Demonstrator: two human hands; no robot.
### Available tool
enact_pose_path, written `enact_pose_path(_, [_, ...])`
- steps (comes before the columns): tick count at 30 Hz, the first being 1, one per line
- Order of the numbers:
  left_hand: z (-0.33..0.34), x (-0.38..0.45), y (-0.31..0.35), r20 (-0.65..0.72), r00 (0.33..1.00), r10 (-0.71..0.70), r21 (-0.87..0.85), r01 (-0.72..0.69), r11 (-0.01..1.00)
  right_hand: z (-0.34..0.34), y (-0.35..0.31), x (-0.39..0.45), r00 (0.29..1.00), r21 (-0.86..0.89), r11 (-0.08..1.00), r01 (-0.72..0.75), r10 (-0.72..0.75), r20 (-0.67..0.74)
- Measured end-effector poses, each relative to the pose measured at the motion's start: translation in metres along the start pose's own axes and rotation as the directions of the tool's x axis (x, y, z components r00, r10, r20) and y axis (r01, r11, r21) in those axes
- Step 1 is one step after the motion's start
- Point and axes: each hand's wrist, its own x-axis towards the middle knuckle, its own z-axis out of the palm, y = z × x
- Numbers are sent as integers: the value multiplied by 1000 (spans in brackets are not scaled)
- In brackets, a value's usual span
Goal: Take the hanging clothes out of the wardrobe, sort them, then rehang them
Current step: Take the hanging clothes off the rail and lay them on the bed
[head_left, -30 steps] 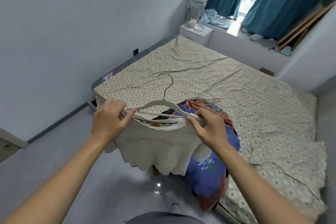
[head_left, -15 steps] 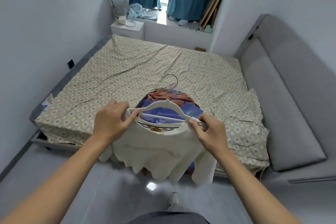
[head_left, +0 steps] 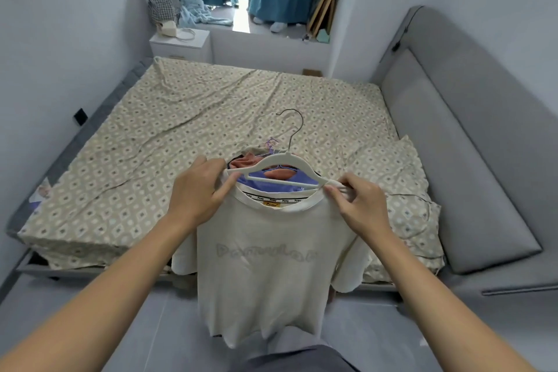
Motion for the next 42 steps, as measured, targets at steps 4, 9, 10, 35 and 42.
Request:
enact_pose_path(4, [44,46,-22,55,998,11,-29,-10,1000,24,34,44,999,-8,1000,-25,25,28])
enact_pose_path(9, [122,117,-56,210,977,32,-82,-15,997,73,98,123,992,-25,998,-66,68,107])
enact_pose_path(10, [141,132,-65,256,966,28,-81,-8,997,85,112,141,986,-32,996,-89,93,136])
enact_pose_path(35, [225,225,-145,299,839,-455,361,342,868,286,132,332,825,-57,978,201,-138,548])
enact_pose_path(42, [84,105,-148,35,773,-633,394,571,720,283,-25,278,641,172,854,491,-488,592])
